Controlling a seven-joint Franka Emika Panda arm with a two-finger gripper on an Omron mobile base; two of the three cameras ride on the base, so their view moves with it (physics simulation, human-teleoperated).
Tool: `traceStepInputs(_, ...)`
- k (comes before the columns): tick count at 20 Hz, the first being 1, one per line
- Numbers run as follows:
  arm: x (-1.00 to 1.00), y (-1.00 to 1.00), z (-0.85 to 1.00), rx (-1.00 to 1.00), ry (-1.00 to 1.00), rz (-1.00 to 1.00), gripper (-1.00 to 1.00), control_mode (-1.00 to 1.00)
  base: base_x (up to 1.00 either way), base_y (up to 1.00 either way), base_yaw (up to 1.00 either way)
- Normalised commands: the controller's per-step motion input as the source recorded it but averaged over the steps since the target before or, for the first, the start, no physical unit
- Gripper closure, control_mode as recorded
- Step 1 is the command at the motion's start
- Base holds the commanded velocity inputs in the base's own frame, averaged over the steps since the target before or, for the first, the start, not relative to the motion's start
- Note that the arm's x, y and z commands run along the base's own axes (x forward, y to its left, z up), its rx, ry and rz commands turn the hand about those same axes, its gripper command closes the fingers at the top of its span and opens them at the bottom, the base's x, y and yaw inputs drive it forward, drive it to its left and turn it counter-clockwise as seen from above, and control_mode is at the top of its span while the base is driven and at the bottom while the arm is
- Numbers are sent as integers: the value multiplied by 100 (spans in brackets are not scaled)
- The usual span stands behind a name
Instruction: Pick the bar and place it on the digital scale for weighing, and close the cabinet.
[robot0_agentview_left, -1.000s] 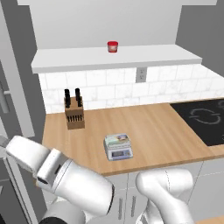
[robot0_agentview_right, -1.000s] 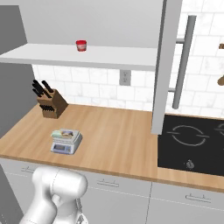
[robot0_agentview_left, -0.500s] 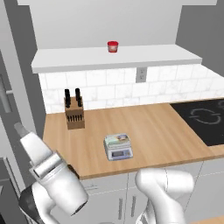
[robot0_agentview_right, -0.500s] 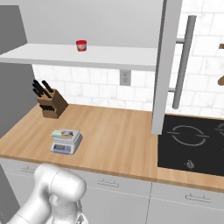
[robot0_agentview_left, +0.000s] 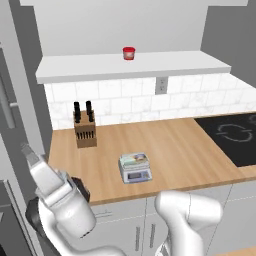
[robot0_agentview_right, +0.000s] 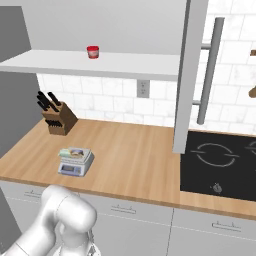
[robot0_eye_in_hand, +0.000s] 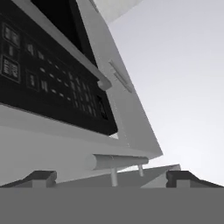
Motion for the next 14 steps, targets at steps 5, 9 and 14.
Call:
traceStepInputs(5,-30,5,48,22,27,-34,-100,-100,0,0,0)
traceStepInputs(9,-5,-32,65,32,47,-28,-100,-100,0,0,0)
traceStepInputs(14,0,-51,67,33,54,-24,-100,-100,0,0,0)
